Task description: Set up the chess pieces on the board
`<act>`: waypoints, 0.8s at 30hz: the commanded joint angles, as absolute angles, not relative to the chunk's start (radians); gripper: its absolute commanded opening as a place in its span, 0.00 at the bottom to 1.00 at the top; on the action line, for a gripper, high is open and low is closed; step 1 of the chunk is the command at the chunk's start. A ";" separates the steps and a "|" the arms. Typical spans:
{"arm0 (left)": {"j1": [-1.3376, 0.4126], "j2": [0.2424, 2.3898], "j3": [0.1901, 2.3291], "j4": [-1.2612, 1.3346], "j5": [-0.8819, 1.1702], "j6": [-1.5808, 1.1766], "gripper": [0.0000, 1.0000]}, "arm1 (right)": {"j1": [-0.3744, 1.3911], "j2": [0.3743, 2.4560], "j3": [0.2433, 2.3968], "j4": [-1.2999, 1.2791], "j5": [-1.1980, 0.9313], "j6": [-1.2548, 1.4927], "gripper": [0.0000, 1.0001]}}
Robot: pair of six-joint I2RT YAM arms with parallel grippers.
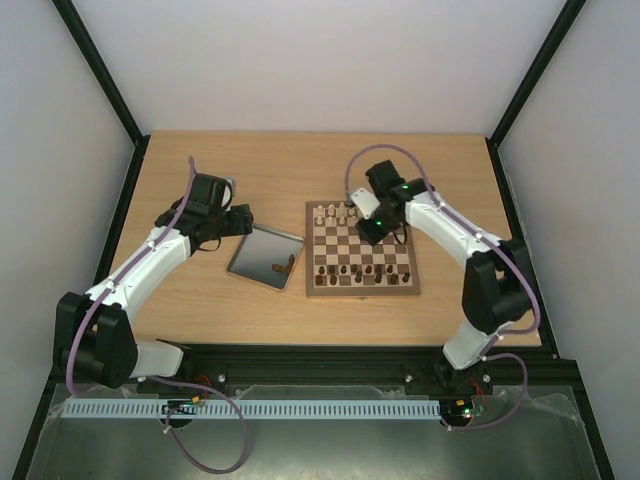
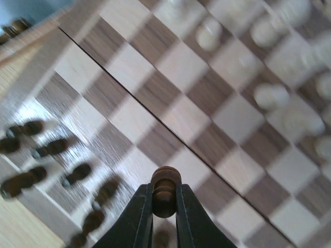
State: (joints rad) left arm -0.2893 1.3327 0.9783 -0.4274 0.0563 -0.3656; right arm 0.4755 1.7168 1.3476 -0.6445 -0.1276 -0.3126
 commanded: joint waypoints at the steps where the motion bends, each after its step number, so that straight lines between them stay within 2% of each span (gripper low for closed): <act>1: -0.285 1.334 0.971 -0.423 0.067 -0.354 0.71 | 0.399 1.618 1.231 -0.726 -0.123 -0.340 0.04; 13: -0.285 1.339 0.969 -0.419 0.078 -0.353 0.72 | 0.216 1.483 1.045 -0.735 -0.100 -0.408 0.04; 24: -0.285 1.344 0.969 -0.419 0.078 -0.353 0.73 | 0.207 1.508 0.978 -0.728 -0.074 -0.433 0.04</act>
State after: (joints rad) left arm -0.2893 1.3380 0.9779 -0.4274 0.0715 -0.3653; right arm 0.2089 1.5028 0.9970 -0.6834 -0.0868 -0.4137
